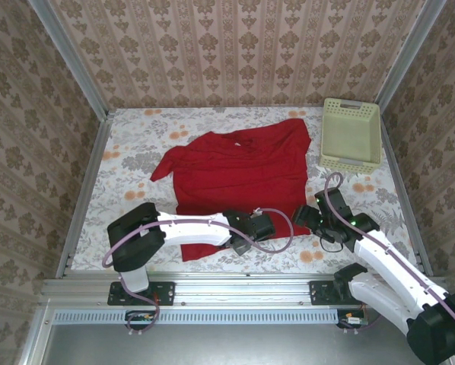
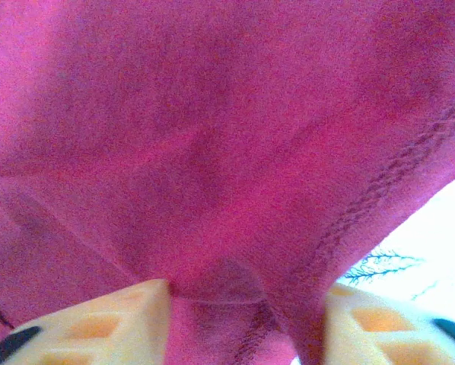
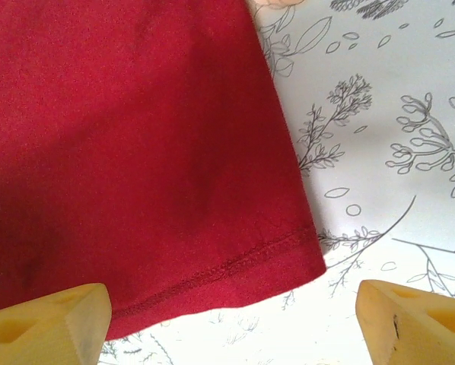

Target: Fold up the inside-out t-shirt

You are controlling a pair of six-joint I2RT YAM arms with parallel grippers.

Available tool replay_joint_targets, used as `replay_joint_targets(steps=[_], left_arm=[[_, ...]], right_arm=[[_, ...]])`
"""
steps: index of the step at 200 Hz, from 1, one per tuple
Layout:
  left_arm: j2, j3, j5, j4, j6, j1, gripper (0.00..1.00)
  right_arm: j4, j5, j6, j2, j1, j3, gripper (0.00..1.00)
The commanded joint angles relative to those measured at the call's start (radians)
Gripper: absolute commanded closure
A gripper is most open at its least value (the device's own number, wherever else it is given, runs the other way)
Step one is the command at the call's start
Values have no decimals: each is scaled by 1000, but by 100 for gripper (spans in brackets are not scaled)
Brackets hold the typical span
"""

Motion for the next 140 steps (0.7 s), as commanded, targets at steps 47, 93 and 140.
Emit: replay_joint_targets(steps=[47,93,140], left_arm=[[-59,25,25,26,25,29,85],[-180,-3,184,94,-27,126,98],[-270,0,351,142,-75,189,99]], right_arm=[[9,89,18,37,111,14,15],[203,75,-10,-31,260,-54,16],[616,245,14,-9,586,-194,18]])
